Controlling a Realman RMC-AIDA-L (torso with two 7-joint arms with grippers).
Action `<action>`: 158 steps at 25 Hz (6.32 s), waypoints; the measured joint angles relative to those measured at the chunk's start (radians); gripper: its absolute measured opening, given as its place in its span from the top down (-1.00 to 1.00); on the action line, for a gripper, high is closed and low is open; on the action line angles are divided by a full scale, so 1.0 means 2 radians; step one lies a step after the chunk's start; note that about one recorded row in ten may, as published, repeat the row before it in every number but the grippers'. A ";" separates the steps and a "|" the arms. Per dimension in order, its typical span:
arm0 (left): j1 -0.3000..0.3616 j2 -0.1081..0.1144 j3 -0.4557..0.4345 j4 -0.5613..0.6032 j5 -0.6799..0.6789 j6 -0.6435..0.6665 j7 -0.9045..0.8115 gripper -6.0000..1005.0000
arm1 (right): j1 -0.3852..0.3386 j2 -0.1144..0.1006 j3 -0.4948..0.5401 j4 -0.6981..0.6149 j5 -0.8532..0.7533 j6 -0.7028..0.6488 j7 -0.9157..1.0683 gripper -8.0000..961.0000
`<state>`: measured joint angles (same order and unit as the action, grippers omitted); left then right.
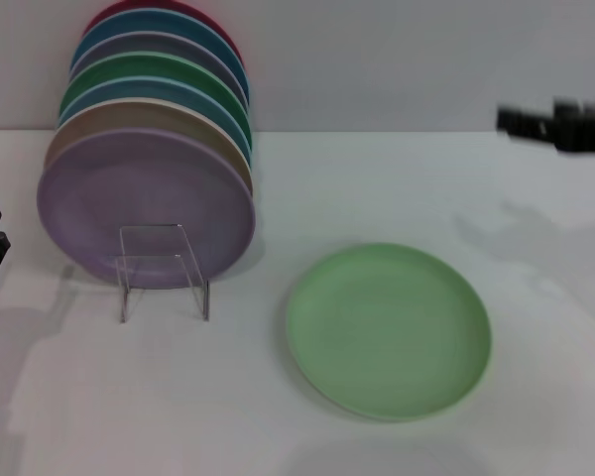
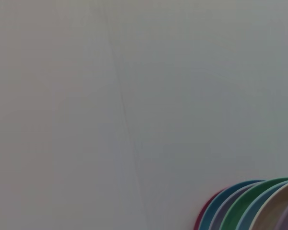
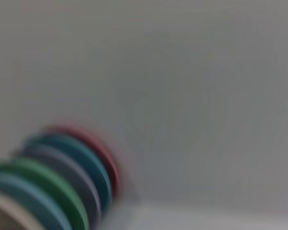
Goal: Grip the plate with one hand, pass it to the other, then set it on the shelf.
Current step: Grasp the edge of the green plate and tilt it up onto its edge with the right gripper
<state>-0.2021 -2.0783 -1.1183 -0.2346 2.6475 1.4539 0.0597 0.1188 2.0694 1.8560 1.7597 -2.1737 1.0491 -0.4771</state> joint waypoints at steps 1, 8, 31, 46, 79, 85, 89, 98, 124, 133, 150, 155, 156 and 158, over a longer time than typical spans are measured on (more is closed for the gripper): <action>-0.001 0.000 0.000 0.000 0.000 0.000 0.000 -0.61 | 0.014 0.000 0.017 0.002 -0.028 0.039 0.031 -0.69; -0.004 0.001 -0.010 0.000 0.000 -0.014 -0.001 -0.61 | 0.111 -0.007 0.119 -0.044 -0.087 0.215 0.093 -0.69; -0.006 0.002 -0.011 0.000 -0.004 -0.018 -0.002 -0.61 | 0.254 -0.017 0.065 -0.295 -0.189 0.232 0.087 -0.69; -0.013 0.003 -0.011 0.005 -0.004 -0.018 0.002 -0.61 | 0.272 -0.018 0.051 -0.362 -0.198 0.196 0.083 -0.69; -0.018 0.004 -0.011 0.006 -0.004 -0.017 0.004 -0.61 | 0.288 -0.018 -0.004 -0.407 -0.207 0.143 0.091 0.27; -0.019 0.004 -0.012 0.005 -0.004 -0.014 0.004 -0.61 | 0.284 -0.012 -0.007 -0.395 -0.202 0.137 0.087 0.53; -0.023 0.004 -0.011 0.006 -0.004 -0.016 0.004 -0.61 | 0.284 -0.010 -0.007 -0.393 -0.199 0.137 0.080 0.75; -0.025 0.004 -0.011 -0.002 -0.004 -0.009 0.004 -0.61 | 0.237 -0.001 0.000 -0.310 -0.128 0.137 0.014 0.91; -0.020 0.005 -0.012 -0.032 -0.004 0.011 0.001 -0.61 | 0.273 -0.013 0.089 -0.328 -0.143 0.237 0.044 0.11; -0.023 0.005 -0.015 -0.031 -0.004 0.007 0.003 -0.61 | 0.290 -0.014 0.073 -0.366 -0.153 0.231 0.048 -0.37; -0.033 0.005 -0.018 -0.025 -0.004 -0.007 0.004 -0.61 | 0.311 -0.015 0.049 -0.430 -0.162 0.188 0.048 -0.31; -0.033 0.005 -0.018 -0.025 -0.004 -0.009 0.004 -0.61 | 0.312 -0.015 0.041 -0.433 -0.162 0.182 0.048 -0.27; -0.033 0.005 -0.018 -0.025 -0.004 -0.009 0.004 -0.61 | 0.314 -0.015 0.041 -0.435 -0.162 0.181 0.048 -0.26; -0.033 0.005 -0.018 -0.025 -0.004 -0.009 0.004 -0.61 | 0.317 -0.015 0.040 -0.440 -0.162 0.179 0.048 -0.24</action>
<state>-0.2685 -2.0677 -1.1551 -0.2850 2.6400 1.4356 0.0675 0.7537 2.0402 1.9359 0.8787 -2.4977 1.4068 -0.3818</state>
